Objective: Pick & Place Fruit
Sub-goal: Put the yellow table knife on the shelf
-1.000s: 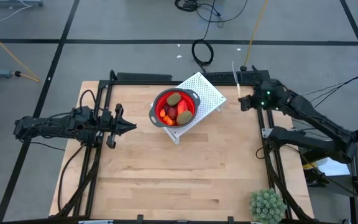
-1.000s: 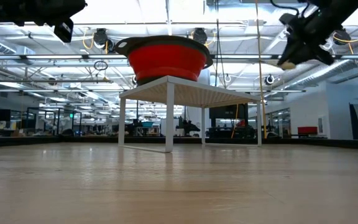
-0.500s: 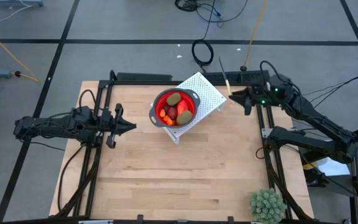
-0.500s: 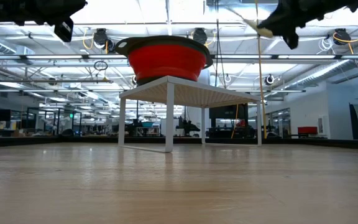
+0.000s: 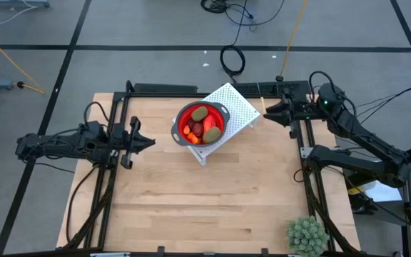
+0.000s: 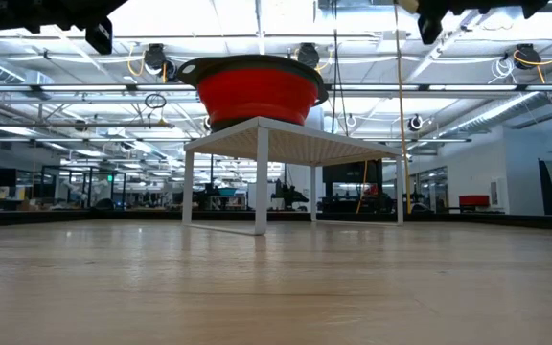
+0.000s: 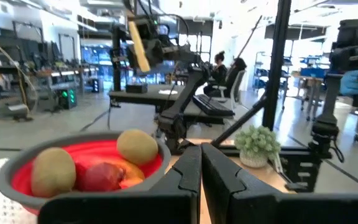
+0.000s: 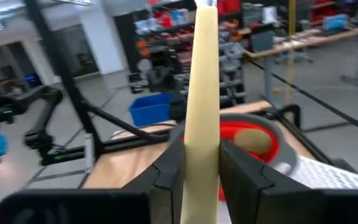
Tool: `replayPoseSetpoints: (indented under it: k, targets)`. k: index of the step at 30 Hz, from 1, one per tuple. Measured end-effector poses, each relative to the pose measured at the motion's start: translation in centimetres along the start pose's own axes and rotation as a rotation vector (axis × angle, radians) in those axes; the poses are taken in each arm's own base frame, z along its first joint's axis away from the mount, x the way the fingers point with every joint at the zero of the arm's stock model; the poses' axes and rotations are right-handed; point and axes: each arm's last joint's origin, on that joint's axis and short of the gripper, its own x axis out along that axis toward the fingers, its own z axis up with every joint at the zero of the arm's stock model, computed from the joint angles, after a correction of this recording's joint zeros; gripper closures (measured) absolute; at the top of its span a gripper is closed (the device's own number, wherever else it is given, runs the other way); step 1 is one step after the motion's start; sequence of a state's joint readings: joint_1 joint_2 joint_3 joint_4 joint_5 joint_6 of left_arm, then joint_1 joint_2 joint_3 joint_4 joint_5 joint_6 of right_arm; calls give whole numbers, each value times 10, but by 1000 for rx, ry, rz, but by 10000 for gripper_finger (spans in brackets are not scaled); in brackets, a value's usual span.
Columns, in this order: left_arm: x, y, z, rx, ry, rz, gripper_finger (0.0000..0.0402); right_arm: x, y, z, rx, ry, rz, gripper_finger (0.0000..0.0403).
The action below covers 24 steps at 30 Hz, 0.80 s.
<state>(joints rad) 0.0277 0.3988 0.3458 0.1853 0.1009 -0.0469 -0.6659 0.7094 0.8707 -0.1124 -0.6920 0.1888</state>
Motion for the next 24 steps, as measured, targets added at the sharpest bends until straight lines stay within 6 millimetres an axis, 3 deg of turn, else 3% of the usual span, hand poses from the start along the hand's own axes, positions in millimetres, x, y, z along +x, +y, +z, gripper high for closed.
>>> replayPoseSetpoints:
  k: [15,24]
  targets:
    - [0,2,1,17,-13,75,392,6,-4,0,53,7,40,331]
    - [0,2,1,15,-12,76,392,23,-26,-12,186,64,-167,330]
